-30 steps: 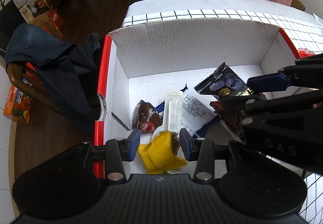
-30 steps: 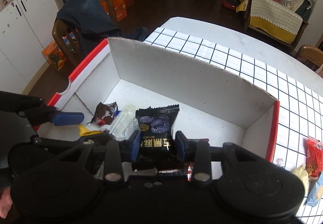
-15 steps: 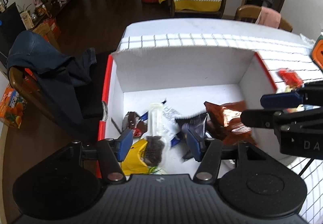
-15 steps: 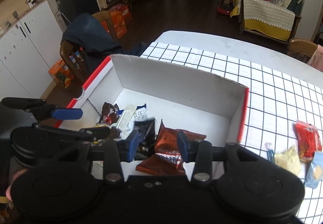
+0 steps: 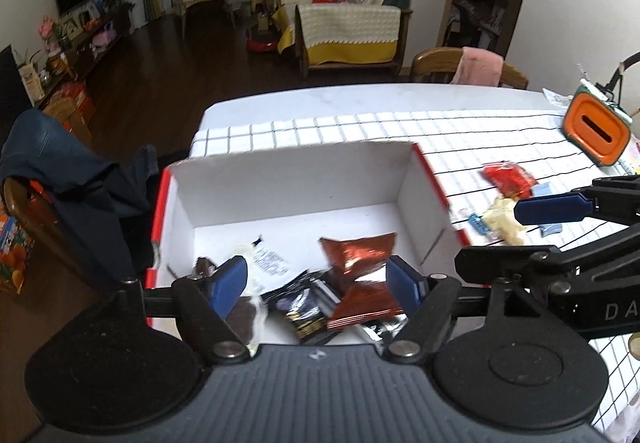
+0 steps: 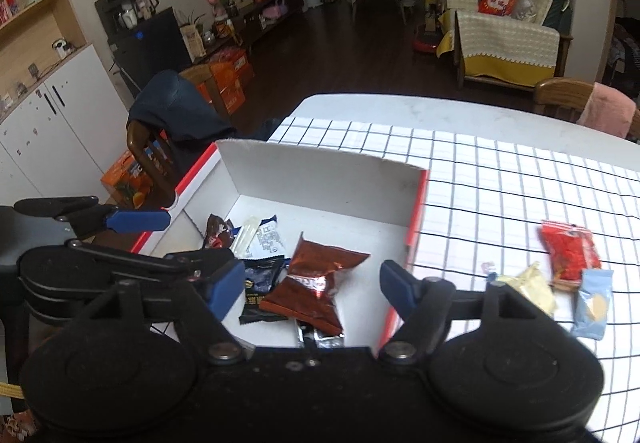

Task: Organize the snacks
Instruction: 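Withdraw both tools from the box back toward the remaining snacks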

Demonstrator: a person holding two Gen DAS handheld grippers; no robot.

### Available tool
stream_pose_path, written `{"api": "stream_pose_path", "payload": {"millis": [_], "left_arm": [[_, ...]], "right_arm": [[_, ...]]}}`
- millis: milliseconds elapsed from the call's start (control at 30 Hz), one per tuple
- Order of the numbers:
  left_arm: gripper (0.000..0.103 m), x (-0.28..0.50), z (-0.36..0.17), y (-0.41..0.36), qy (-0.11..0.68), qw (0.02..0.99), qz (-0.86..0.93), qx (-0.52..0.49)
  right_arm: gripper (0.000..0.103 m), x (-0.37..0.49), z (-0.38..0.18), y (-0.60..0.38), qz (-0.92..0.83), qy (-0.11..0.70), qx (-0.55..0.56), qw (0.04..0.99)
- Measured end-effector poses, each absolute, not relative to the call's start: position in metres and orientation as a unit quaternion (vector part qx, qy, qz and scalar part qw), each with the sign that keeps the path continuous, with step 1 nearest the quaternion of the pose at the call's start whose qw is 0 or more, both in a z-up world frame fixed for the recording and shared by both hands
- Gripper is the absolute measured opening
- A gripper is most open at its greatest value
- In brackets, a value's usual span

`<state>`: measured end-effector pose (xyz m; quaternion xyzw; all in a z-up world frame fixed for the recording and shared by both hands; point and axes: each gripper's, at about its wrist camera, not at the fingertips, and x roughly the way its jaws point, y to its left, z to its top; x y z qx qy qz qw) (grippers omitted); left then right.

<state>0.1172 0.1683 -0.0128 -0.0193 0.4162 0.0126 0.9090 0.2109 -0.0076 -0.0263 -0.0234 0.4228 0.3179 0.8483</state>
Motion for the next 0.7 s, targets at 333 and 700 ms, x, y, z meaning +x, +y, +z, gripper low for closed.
{"api": "stream_pose_path", "payload": {"millis": [333,700], "left_arm": [[0.084,0.114,-0.003,0.120,0.390,0.921,-0.008,-0.008],[0.086,0.134,-0.019,0.054,0.395,0.918,-0.023,-0.007]], "right_arm": [[0.089,0.205,-0.019,-0.063,0.302,0.408,-0.007,0.862],[0.103,0.211,-0.034,-0.141,0.287,0.404,0.018,0.868]]}}
